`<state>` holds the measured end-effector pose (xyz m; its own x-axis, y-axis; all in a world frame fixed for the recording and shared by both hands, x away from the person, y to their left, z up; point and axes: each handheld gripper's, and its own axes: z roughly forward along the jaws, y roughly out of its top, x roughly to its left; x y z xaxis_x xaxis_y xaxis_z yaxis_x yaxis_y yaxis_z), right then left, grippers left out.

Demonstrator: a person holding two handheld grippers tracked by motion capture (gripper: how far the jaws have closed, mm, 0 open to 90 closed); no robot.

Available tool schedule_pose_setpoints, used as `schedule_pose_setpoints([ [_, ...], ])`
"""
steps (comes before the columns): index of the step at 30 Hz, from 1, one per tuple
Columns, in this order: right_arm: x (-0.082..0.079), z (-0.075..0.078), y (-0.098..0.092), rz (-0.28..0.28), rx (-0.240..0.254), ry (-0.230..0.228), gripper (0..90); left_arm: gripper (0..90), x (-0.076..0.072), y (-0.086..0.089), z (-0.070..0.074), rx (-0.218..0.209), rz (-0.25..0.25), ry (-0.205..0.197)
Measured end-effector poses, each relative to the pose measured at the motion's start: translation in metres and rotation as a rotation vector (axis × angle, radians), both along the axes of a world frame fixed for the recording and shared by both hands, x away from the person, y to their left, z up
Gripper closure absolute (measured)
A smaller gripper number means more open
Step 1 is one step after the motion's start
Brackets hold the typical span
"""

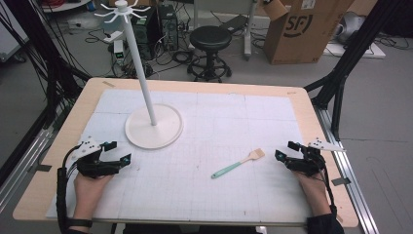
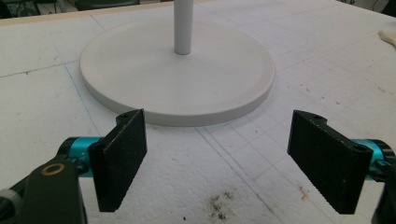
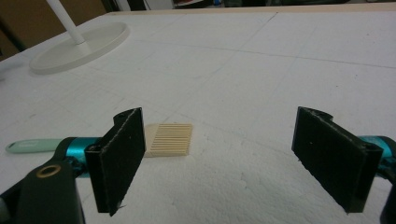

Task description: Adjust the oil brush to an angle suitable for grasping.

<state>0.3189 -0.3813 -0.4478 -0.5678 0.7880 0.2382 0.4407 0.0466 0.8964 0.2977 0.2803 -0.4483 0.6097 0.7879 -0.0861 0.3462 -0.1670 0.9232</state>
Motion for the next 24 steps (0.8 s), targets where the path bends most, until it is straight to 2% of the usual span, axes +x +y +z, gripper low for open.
schedule_pose_setpoints([
  [11, 0.0000, 0.0001, 0.0005, 0.005, -0.002, 0.002, 17.0, 20.5, -0.0002, -0.0004, 0.0001, 0.010, -0.007, -0.002],
  [24, 0.0006, 0.0001, 0.0002, 0.018, 0.006, 0.012, 17.2, 20.5, -0.0001, 0.0000, -0.0001, 0.002, -0.005, -0.001],
])
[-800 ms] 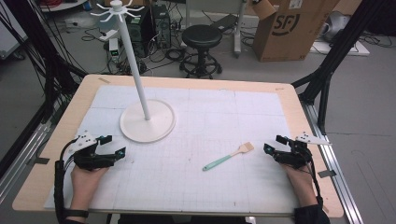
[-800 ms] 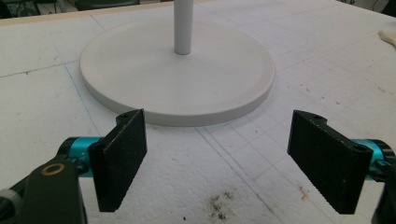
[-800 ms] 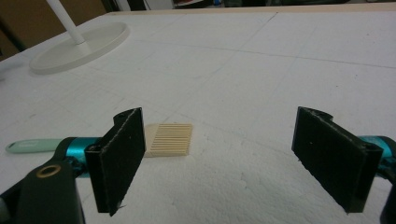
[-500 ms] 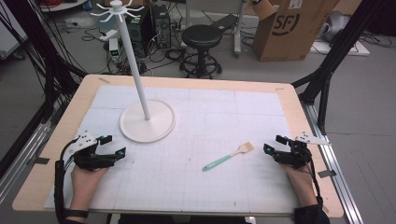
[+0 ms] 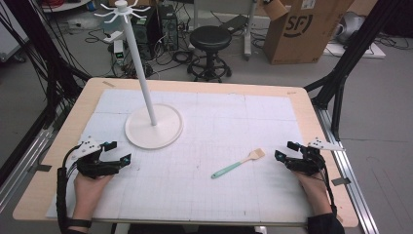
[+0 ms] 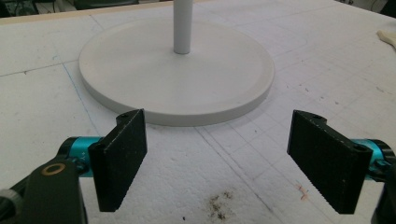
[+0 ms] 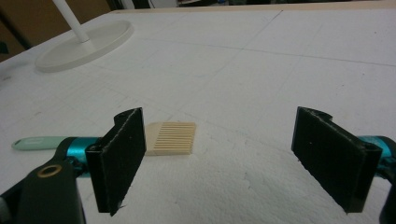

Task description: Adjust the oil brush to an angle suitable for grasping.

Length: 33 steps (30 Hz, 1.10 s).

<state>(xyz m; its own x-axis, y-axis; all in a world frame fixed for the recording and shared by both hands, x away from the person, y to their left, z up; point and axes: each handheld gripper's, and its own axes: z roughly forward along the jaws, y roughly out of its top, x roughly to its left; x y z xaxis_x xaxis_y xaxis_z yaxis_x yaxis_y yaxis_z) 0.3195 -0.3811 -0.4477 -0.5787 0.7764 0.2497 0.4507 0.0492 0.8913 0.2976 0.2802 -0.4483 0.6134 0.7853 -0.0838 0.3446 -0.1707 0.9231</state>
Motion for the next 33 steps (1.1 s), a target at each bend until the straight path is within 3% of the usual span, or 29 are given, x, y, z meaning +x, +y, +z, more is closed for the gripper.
schedule_pose_setpoints([
  [8, 0.000, 0.002, 0.001, 0.028, -0.009, -0.014, 17.3, 20.7, 0.000, 0.000, 0.000, -0.003, 0.004, 0.004],
  [12, 0.003, 0.006, 0.007, 0.090, -0.021, -0.027, 17.2, 20.7, 0.000, 0.000, 0.000, 0.004, 0.001, 0.000],
  [17, 0.010, 0.019, 0.024, 0.180, -0.078, -0.066, 16.0, 20.8, 0.000, 0.000, 0.000, -0.002, 0.004, 0.003],
  [24, 0.017, 0.025, 0.042, 0.274, -0.147, -0.061, 16.0, 21.0, 0.000, 0.000, 0.000, 0.005, 0.005, 0.002],
  [29, 0.015, 0.024, 0.055, 0.335, -0.190, -0.067, 20.3, 21.2, 0.000, -0.001, 0.000, 0.004, 0.007, 0.003],
  [33, 0.011, 0.022, 0.065, 0.404, -0.196, -0.074, 33.0, 21.2, 0.000, -0.001, 0.000, 0.005, 0.008, 0.002],
])
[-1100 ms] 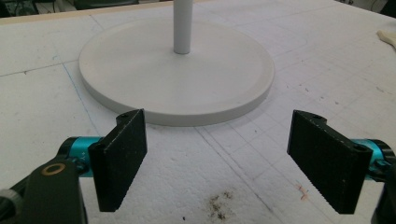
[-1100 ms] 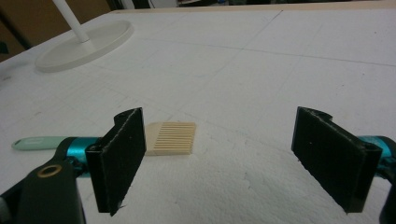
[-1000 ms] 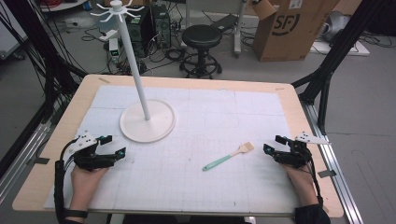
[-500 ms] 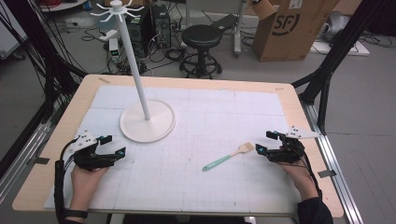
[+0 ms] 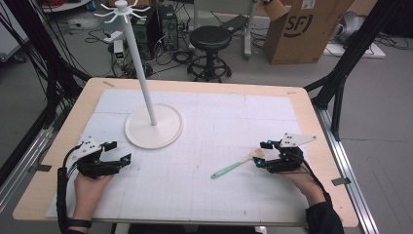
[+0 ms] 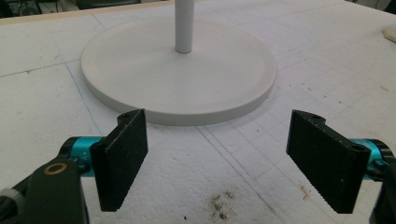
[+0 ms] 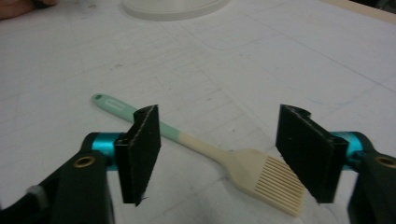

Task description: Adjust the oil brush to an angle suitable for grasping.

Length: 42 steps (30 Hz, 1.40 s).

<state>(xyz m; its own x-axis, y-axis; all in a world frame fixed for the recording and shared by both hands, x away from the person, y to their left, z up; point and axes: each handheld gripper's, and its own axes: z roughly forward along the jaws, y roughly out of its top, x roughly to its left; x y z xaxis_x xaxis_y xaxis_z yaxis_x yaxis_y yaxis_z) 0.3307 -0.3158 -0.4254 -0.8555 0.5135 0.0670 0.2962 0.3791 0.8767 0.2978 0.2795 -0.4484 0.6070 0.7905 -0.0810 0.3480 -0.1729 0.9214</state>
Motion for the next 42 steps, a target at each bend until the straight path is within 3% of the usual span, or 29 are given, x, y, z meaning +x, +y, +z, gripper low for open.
schedule_pose_setpoints([
  [8, -0.009, 0.000, 0.015, 0.110, -0.006, -0.015, 58.4, 21.5, 0.000, 0.000, 0.000, -0.001, 0.002, 0.003],
  [11, -0.011, -0.001, 0.025, 0.154, -0.037, -0.023, 68.8, 21.6, 0.000, 0.000, 0.000, 0.000, 0.002, 0.004],
  [13, -0.011, -0.001, 0.029, 0.164, -0.047, -0.022, 70.1, 21.6, 0.000, 0.000, 0.000, -0.002, 0.002, 0.005],
  [15, -0.013, 0.002, 0.044, 0.196, -0.049, -0.021, 76.8, 21.7, 0.000, 0.000, 0.000, -0.004, 0.003, 0.005],
  [18, -0.013, 0.002, 0.056, 0.226, -0.054, -0.024, 80.0, 21.7, 0.000, 0.000, 0.000, -0.002, 0.002, 0.005],
  [22, -0.012, -0.008, 0.082, 0.296, -0.122, 0.012, 88.1, 21.8, 0.000, 0.000, 0.000, 0.001, 0.001, 0.004],
  [30, -0.014, -0.017, 0.100, 0.389, -0.187, 0.034, 89.9, 21.9, 0.001, 0.000, 0.000, -0.002, 0.000, 0.006],
  [31, -0.014, -0.019, 0.104, 0.398, -0.214, 0.037, 90.0, 22.0, 0.001, 0.000, 0.000, -0.001, 0.000, 0.006],
  [35, -0.012, -0.021, 0.109, 0.403, -0.226, 0.046, 90.0, 22.0, 0.001, 0.000, 0.000, 0.001, 0.000, 0.006],
  [42, -0.005, -0.021, 0.113, 0.363, -0.234, 0.039, 90.0, 22.1, 0.001, 0.000, 0.000, 0.000, 0.003, 0.007],
])
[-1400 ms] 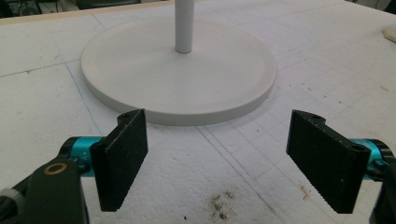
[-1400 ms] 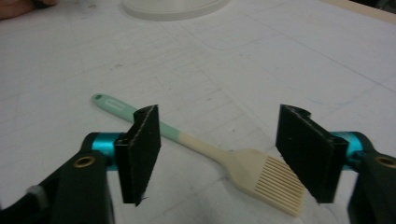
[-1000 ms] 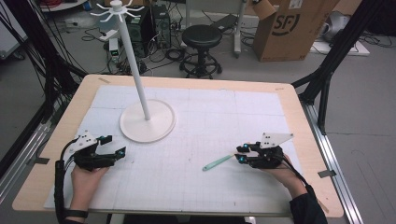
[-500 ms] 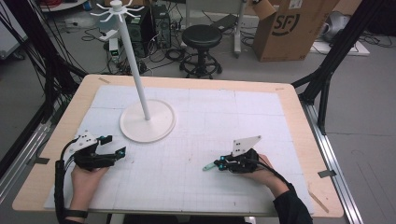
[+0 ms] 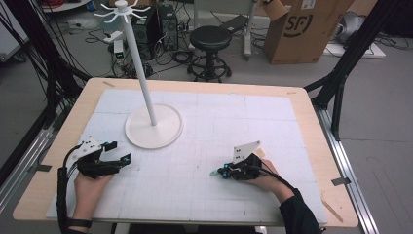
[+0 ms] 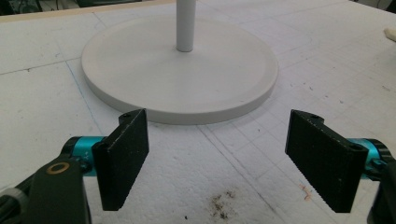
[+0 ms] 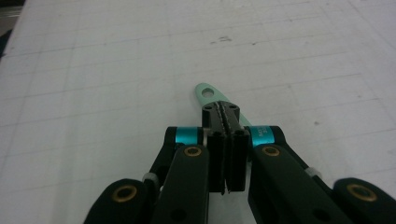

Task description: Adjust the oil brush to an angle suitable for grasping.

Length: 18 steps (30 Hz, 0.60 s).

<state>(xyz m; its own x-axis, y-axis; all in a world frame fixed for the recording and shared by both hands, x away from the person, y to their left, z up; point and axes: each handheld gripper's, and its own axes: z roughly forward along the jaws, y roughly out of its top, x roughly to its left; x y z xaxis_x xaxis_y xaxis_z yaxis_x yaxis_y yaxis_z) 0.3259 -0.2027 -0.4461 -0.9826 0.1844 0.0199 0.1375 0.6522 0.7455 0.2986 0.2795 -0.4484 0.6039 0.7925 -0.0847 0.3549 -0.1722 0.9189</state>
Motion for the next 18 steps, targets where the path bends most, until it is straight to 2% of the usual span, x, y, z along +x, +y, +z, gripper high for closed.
schedule_pose_setpoints([
  [8, 0.017, 0.002, 0.011, -0.070, -0.025, -0.003, 90.0, 22.1, 0.000, 0.000, 0.000, 0.001, -0.001, -0.001],
  [18, 0.040, 0.002, 0.016, -0.218, -0.028, 0.006, 90.0, 22.1, 0.000, 0.000, 0.000, 0.001, -0.001, 0.000],
])
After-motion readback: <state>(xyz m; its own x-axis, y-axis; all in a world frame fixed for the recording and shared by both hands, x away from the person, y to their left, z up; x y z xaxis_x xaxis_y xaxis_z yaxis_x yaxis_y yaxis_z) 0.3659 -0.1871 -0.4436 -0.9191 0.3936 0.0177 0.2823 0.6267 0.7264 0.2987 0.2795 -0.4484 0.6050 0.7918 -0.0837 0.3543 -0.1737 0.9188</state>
